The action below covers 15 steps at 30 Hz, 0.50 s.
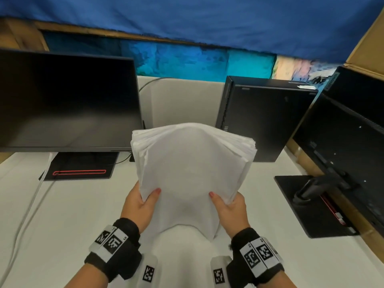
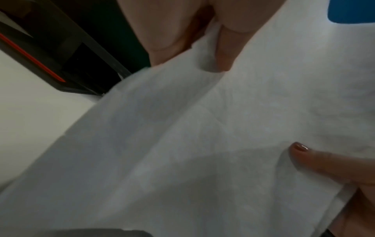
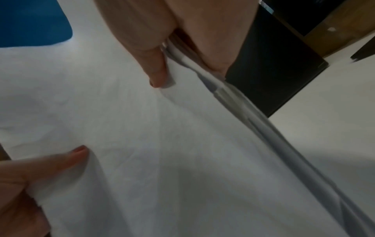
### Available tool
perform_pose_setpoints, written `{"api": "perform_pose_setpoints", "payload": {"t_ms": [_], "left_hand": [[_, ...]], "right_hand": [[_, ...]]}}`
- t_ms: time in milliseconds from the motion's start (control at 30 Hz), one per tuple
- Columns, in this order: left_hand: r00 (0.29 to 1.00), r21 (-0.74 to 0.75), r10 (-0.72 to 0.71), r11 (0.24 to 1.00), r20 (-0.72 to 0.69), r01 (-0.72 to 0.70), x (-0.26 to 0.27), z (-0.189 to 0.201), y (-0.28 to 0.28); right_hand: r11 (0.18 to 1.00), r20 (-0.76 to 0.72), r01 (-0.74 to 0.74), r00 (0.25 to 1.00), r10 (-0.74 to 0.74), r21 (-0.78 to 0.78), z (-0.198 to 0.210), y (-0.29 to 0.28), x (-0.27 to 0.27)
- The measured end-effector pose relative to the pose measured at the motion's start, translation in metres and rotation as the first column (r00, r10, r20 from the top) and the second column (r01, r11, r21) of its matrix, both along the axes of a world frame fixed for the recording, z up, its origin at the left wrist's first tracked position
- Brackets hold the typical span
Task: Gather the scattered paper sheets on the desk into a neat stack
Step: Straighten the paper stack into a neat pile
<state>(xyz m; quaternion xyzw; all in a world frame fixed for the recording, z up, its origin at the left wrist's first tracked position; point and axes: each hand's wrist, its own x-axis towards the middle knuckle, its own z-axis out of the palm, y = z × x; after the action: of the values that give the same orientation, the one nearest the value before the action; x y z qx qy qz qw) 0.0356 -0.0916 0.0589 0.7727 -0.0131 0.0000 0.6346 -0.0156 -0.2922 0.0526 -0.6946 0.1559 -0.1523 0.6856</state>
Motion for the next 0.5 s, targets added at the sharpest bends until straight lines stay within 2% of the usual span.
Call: {"api": "perform_pose_setpoints", "payload": {"t_ms": [100, 233, 367, 500], "left_hand": [[0.998, 0.006, -0.057, 0.998, -0.02, 0.057, 0.0, -0.005, 0.0], [0.98, 0.176, -0.13, 0.972, -0.154, 0.157, -0.007, -0.031, 0.002], [0.99, 0.257, -0.037, 0.964, -0.135, 0.071, -0.007, -0.044, 0.008], [0.99, 0.26, 0.016, 0.965, -0.141, 0.022, -0.004, -0.042, 0.007]], "right_hand": [[1.0, -0.016, 0.012, 1.0, -0.012, -0.016, -0.007, 0.0, 0.0], [0.994, -0.211, -0.049, 0.977, 0.027, -0.101, -0.036, 0.003, -0.007], [0.993, -0.325, -0.061, 0.945, 0.025, -0.103, -0.054, 0.001, -0.014], [0.985, -0.337, -0.11, 0.94, 0.06, -0.133, -0.055, -0.001, -0.013]]}}
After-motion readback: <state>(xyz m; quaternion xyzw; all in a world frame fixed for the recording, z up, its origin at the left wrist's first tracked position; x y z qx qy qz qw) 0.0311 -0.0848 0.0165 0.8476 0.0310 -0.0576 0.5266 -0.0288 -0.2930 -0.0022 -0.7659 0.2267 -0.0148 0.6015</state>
